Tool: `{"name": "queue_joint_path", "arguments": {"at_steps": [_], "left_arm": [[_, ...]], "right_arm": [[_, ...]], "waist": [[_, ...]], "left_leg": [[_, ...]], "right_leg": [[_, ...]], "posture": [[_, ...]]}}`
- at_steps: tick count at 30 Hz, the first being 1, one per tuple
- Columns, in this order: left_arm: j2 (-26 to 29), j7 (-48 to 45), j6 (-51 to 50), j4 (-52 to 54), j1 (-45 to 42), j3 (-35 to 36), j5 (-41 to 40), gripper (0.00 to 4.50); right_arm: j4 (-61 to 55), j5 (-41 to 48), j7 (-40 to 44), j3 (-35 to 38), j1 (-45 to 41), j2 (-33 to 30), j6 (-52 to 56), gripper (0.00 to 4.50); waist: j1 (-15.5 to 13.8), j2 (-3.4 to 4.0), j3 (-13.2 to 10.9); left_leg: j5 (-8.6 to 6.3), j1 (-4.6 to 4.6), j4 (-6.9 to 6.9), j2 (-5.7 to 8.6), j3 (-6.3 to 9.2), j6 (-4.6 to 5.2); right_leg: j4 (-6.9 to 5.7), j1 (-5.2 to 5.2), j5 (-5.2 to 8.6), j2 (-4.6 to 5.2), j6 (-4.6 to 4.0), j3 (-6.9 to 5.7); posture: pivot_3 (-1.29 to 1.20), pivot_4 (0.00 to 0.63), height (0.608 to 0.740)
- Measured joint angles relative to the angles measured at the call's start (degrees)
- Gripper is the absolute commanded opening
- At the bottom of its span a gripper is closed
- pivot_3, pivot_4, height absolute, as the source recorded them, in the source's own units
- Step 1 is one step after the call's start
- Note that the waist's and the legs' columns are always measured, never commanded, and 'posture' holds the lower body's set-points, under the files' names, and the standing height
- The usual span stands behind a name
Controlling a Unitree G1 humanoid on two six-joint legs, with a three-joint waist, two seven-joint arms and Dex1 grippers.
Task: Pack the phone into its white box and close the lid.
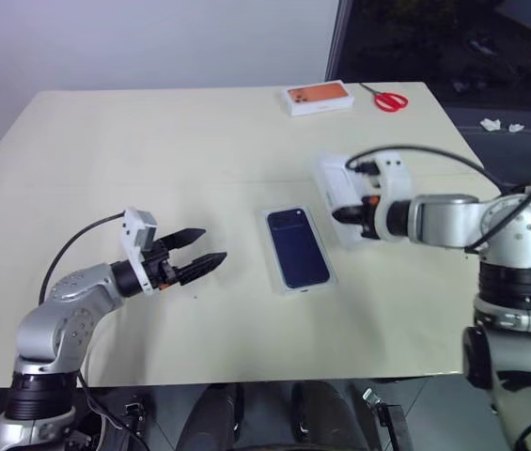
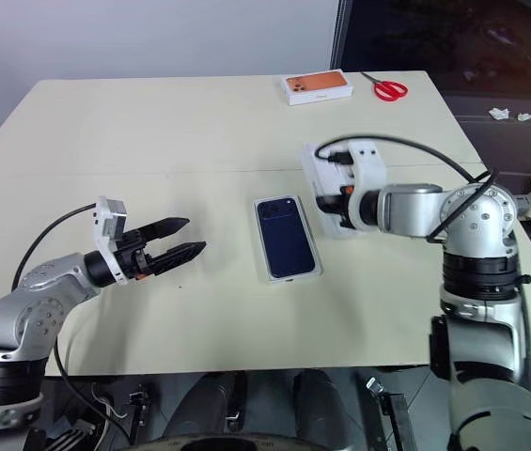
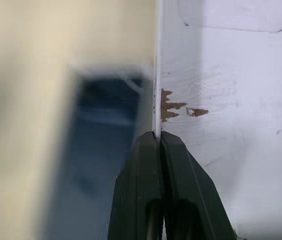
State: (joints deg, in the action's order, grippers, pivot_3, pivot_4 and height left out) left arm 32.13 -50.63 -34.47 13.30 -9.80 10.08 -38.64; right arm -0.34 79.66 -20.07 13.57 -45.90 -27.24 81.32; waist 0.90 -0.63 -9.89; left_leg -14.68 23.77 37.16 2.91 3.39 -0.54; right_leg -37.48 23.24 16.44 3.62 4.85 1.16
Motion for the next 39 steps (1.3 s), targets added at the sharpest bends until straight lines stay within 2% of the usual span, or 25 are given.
{"name": "queue_joint_path", "arguments": {"at_steps": [3, 6, 8, 11, 13, 20, 23, 26, 27, 29, 34, 39], "left_arm": [[0.8, 0.0, 0.0, -1.1, -0.1, 1.2, -0.4, 4.50], [1.4, -0.1, 0.0, -1.5, -0.1, 2.1, -0.7, 4.50], [1.5, 0.0, -0.1, -1.9, -0.9, 2.3, -1.1, 4.50], [1.4, 0.6, -0.5, -2.9, -2.6, 4.2, -3.3, 4.50], [1.2, 0.9, -1.0, -3.6, -3.8, 4.7, -4.2, 4.50], [1.1, 2.3, -2.3, -3.5, -3.8, 4.8, -5.8, 4.50], [1.1, 2.5, -2.5, -2.8, -3.7, 4.8, -5.9, 4.50], [1.0, 2.9, -2.8, -1.8, -3.0, 4.7, -5.9, 3.70], [0.9, 3.0, -2.8, -1.7, -2.8, 4.7, -6.0, 3.55], [0.2, 3.4, -3.7, -1.2, -2.1, 4.5, -6.6, 2.90], [-1.2, 3.4, -3.8, -0.2, -0.5, 2.6, -6.9, 1.86], [-5.0, 3.9, -2.4, 0.0, 1.1, -0.2, -5.6, 0.62]], "right_arm": [[4.4, 15.3, -5.8, 3.8, -0.1, 5.3, -7.5, 0.08], [5.2, 26.6, -10.7, 5.2, 0.0, 9.0, -13.7, 0.08], [4.1, 29.7, -10.4, 5.9, 1.6, 12.3, -14.8, 0.08], [1.6, 31.3, -6.9, 6.4, 9.3, 22.8, -14.4, 0.08], [1.8, 31.3, -6.3, 7.5, 11.1, 29.1, -14.7, 0.08], [2.7, 31.5, 0.2, 4.1, 12.7, 28.8, -11.1, 0.08], [4.6, 31.7, 2.8, -1.9, 16.5, 25.0, -7.4, 0.08], [7.1, 31.7, 3.9, -6.1, 18.2, 22.5, -6.4, 0.00], [7.4, 31.7, 4.6, -6.2, 18.2, 22.4, -6.7, 0.00], [7.5, 31.7, 5.8, -6.5, 18.0, 22.2, -7.1, 0.00], [7.1, 31.7, 6.4, -8.6, 17.9, 20.2, -8.6, 0.00], [5.5, 31.7, 7.1, -10.7, 18.3, 16.7, -10.0, 0.00]], "waist": [[-0.1, 0.01, 0.0], [0.1, 0.00, 0.0], [0.0, -0.01, 0.0], [0.2, -0.02, 0.0], [0.5, 0.17, -0.1], [0.3, 0.18, -0.1], [0.3, 0.17, -0.1], [0.3, 0.18, -0.1], [0.3, 0.18, -0.1], [0.3, 0.18, -0.1], [0.2, 0.17, -0.1], [0.1, 0.15, -0.1]], "left_leg": [[0.00, 0.00, 0.02, 0.00, -0.01, 0.00], [0.00, 0.00, 0.03, 0.00, -0.03, 0.00], [0.00, -0.01, 0.01, -0.02, -0.01, 0.00], [0.00, -0.02, -0.02, -0.16, -0.06, 0.00], [0.02, -0.02, 0.01, -0.16, -0.15, -0.02], [0.02, -0.08, 0.00, -0.15, -0.17, -0.03], [0.02, -0.08, 0.00, -0.15, -0.17, -0.03], [0.02, -0.08, 0.01, -0.15, -0.17, -0.03], [0.02, -0.08, 0.01, -0.15, -0.17, -0.03], [0.02, -0.09, 0.00, -0.16, -0.17, -0.03], [0.02, -0.08, 0.01, -0.16, -0.17, -0.03], [0.02, -0.08, 0.01, -0.16, -0.16, -0.03]], "right_leg": [[0.00, -0.01, 0.00, 0.04, 0.00, 0.00], [-0.01, -0.01, 0.00, 0.04, 0.00, 0.00], [-0.03, -0.01, 0.00, 0.02, 0.00, -0.02], [-0.07, 0.04, 0.00, -0.08, 0.00, -0.01], [-0.23, 0.16, 0.00, -0.09, 0.00, 0.10], [-0.26, 0.14, 0.01, -0.10, -0.01, 0.11], [-0.25, 0.13, 0.01, -0.10, -0.02, 0.11], [-0.25, 0.14, 0.01, -0.09, -0.02, 0.12], [-0.25, 0.14, 0.01, -0.09, -0.02, 0.12], [-0.24, 0.14, 0.01, -0.10, -0.02, 0.12], [-0.21, 0.11, 0.01, -0.09, -0.02, 0.12], [-0.18, 0.09, 0.01, -0.08, -0.02, 0.10]], "posture": [[0.00, 0.150, 0.740], [0.00, 0.150, 0.740], [0.00, 0.150, 0.740], [0.00, 0.150, 0.740], [0.00, 0.150, 0.740], [0.00, 0.150, 0.740], [0.00, 0.150, 0.740], [0.00, 0.150, 0.740], [0.00, 0.150, 0.740], [0.00, 0.150, 0.740], [0.00, 0.150, 0.740], [0.00, 0.150, 0.740]]}}
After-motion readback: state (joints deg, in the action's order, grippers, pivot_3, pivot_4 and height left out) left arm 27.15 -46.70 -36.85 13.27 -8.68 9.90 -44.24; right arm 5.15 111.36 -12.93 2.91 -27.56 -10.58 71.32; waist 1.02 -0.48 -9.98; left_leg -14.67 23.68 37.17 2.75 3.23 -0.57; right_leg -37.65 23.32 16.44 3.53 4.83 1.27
